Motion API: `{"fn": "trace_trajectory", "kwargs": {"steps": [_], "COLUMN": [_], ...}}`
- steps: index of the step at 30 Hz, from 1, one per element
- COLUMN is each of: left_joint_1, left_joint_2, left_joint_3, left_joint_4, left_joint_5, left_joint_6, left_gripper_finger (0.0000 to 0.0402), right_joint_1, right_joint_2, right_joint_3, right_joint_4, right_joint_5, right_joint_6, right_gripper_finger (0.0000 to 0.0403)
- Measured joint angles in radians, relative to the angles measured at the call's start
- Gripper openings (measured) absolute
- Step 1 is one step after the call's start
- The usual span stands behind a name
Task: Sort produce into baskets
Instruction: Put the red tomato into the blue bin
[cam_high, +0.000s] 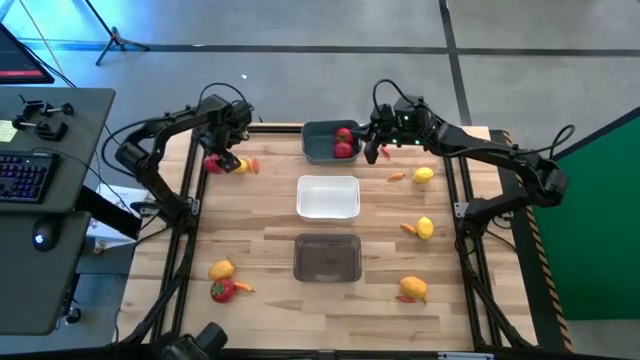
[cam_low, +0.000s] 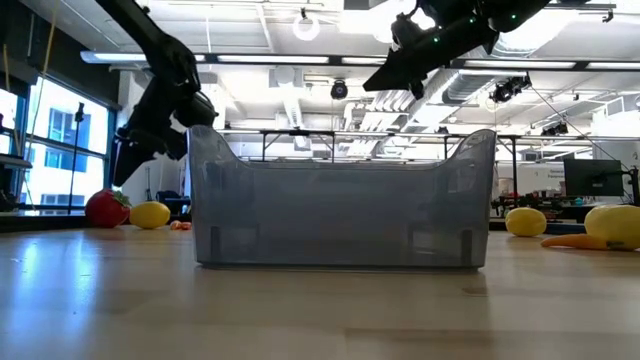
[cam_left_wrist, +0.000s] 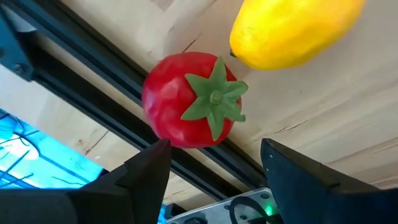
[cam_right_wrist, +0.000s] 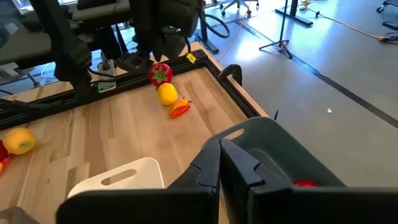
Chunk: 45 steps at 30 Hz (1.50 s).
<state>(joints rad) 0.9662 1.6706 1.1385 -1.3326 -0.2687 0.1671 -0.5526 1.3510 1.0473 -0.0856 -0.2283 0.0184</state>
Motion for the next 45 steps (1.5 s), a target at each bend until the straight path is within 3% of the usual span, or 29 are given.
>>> {"fn": "trace_trajectory", "kwargs": {"steps": [21,45], "left_joint_1": [0.003,0.002], "left_joint_2": [0.066,0.065], "left_joint_3": [0.001,0.001], "left_joint_4": [0.050,0.037], "left_joint_5": [-0.045,-0.060], "left_joint_6": [-0.033,-0.016], "left_gripper_finger": [0.0151,0.0011], "right_joint_1": [-0.001,-0.001], "right_joint_2": [0.000,0.000], "right_joint_3": [0.000,0.000], "right_joint_4": [0.000,0.000], "right_joint_5": [0.001,0.002], "right_joint_6": [0.001,0.000], "right_gripper_finger": [0.0000,0.0000]}}
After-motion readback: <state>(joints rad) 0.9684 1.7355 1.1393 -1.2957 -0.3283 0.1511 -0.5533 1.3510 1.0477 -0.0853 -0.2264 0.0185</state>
